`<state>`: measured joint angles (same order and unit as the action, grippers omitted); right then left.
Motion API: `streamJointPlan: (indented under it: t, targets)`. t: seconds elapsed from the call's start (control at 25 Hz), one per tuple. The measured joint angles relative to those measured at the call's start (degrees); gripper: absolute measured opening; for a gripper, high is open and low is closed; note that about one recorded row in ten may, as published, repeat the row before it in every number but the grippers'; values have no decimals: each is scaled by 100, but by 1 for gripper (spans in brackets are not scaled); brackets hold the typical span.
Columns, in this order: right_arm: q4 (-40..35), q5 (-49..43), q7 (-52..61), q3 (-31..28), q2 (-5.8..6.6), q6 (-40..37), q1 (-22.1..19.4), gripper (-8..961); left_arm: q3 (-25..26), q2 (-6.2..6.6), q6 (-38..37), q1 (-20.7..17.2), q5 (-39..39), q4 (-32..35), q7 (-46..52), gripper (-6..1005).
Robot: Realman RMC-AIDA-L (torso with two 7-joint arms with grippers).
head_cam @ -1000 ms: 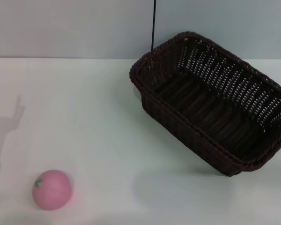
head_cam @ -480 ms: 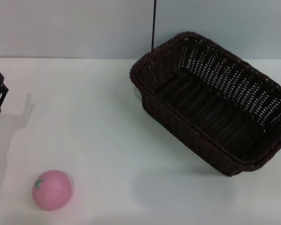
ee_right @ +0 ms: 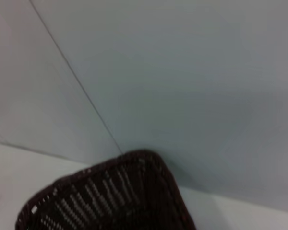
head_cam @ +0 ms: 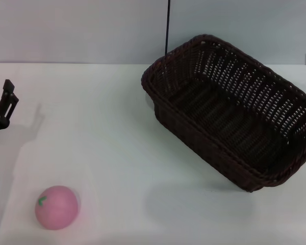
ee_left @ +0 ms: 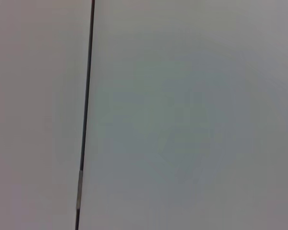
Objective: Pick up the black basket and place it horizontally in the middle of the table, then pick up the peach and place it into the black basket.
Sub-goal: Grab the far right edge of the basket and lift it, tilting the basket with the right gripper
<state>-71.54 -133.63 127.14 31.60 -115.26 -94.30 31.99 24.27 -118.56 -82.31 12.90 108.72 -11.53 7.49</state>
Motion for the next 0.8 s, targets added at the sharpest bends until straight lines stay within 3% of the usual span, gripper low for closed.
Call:
streamJointPlan:
  t: [0.36, 0.8]
  targets:
    - [948, -157, -22, 744, -46, 872, 210, 618, -1, -1, -20, -65, 0, -15, -6, 831]
    - [1746, -134, -330, 802, -52, 1500, 278, 610, -1, -6, 11, -65, 1, -11, -6, 829]
